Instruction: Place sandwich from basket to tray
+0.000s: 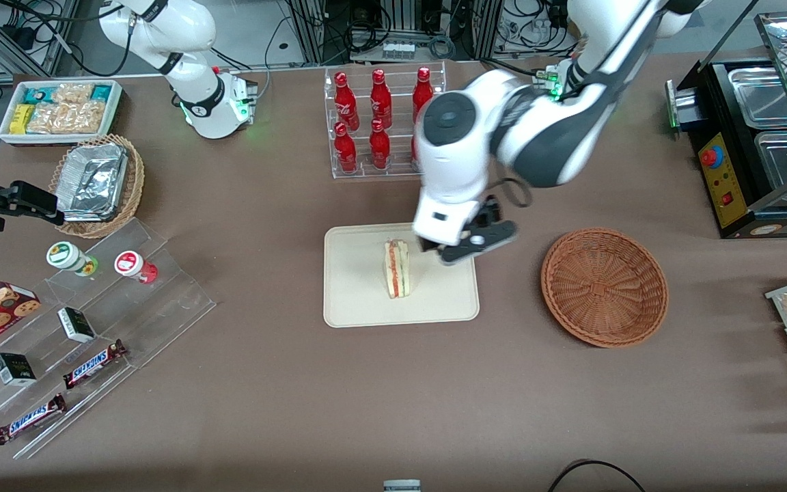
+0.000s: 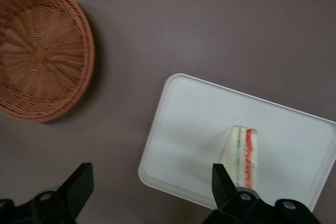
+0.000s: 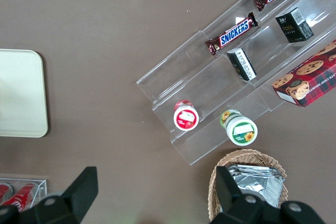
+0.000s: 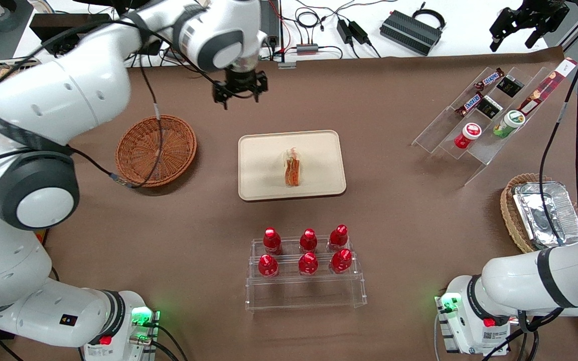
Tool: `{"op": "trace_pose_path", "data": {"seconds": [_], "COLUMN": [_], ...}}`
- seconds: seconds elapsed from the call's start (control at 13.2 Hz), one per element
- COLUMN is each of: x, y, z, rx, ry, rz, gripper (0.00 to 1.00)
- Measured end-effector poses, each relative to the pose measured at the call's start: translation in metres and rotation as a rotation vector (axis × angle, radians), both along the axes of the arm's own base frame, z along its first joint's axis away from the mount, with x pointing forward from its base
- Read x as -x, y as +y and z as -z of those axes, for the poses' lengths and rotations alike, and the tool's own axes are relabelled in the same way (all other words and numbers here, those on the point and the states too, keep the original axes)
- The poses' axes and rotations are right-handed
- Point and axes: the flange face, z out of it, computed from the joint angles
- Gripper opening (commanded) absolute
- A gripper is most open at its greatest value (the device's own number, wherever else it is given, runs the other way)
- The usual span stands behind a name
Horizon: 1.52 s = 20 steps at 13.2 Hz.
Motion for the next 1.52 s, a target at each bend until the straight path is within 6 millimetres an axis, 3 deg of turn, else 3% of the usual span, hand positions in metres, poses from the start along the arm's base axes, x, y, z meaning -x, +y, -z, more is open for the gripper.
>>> {"op": "trace_pose_path", "data": {"seconds": [0.38, 0.83, 1.21, 1.52], "x": [-0.020, -0.028, -0.034, -0.023], "y": [0.093, 0.165, 0.273, 0.344], "z": [-0.053, -0.079, -0.106, -0.123], "rx": [-0.017, -0.008, 0.048, 0.073], "ry": [0.061, 0.142, 0.219, 0.259], "rz": [0.078, 0.177, 0.310, 0.406], "gripper": [0.99, 0.99, 1.00, 1.00]}}
